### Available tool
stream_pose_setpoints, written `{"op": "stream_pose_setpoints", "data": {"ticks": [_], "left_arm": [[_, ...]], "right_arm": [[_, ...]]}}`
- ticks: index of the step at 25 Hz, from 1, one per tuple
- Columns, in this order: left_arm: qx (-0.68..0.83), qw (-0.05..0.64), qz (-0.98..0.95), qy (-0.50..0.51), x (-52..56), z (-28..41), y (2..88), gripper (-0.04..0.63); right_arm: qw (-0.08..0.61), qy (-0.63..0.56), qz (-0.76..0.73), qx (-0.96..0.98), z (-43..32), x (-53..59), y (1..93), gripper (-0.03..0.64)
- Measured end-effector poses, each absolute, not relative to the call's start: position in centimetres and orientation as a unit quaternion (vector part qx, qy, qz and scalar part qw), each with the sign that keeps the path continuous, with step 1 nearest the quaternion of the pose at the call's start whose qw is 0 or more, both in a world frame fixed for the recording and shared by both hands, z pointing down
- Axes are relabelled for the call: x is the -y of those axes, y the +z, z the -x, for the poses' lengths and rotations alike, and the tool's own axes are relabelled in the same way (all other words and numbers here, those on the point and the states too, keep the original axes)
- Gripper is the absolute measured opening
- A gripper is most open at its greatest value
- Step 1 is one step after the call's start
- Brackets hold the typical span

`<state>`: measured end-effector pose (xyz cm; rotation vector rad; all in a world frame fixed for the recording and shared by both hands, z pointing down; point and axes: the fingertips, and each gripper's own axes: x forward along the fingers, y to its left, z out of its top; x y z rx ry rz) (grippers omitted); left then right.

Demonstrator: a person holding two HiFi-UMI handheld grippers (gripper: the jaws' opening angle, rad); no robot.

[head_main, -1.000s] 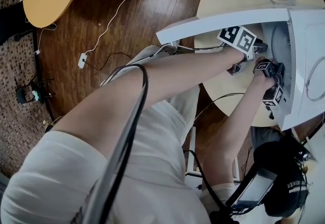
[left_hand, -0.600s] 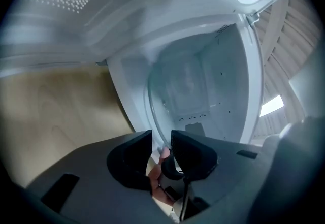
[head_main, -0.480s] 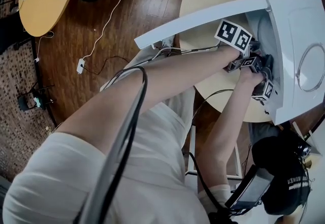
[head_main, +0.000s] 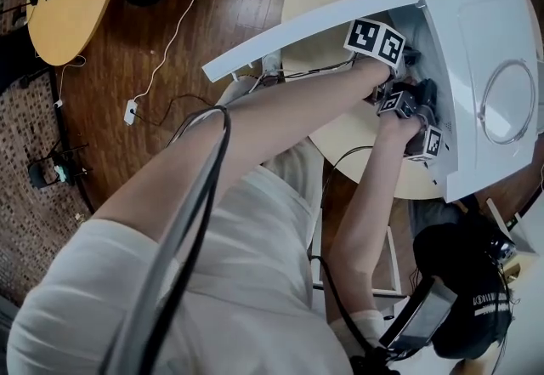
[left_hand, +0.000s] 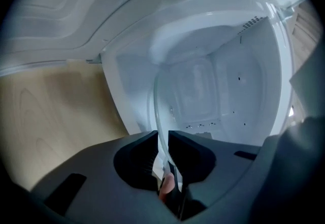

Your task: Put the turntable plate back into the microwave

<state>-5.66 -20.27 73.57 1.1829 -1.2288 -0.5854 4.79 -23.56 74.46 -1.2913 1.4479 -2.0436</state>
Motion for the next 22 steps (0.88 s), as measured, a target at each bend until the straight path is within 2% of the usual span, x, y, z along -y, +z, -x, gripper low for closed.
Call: {"op": "stream_pose_setpoints", "data": {"ticks": [1, 3, 22], "left_arm": [[0.538, 0.623, -0.505, -0.26, 20.2, 6.0, 73.7, 0.054], [0.541, 0.626, -0.489, -0.275, 20.1, 6.5, 73.8, 0.046], [0.581, 0.592, -0.452, -0.327, 21.0, 9.5, 73.7, 0.032]], "right_arm": [[0.149, -0.719, 0.445, -0.513, -4.4, 23.4, 74.5, 0.044], [0.131, -0.723, 0.432, -0.523, -3.9, 23.1, 74.5, 0.044], [0.076, -0.742, 0.352, -0.565, -1.3, 21.0, 73.4, 0.049]]}}
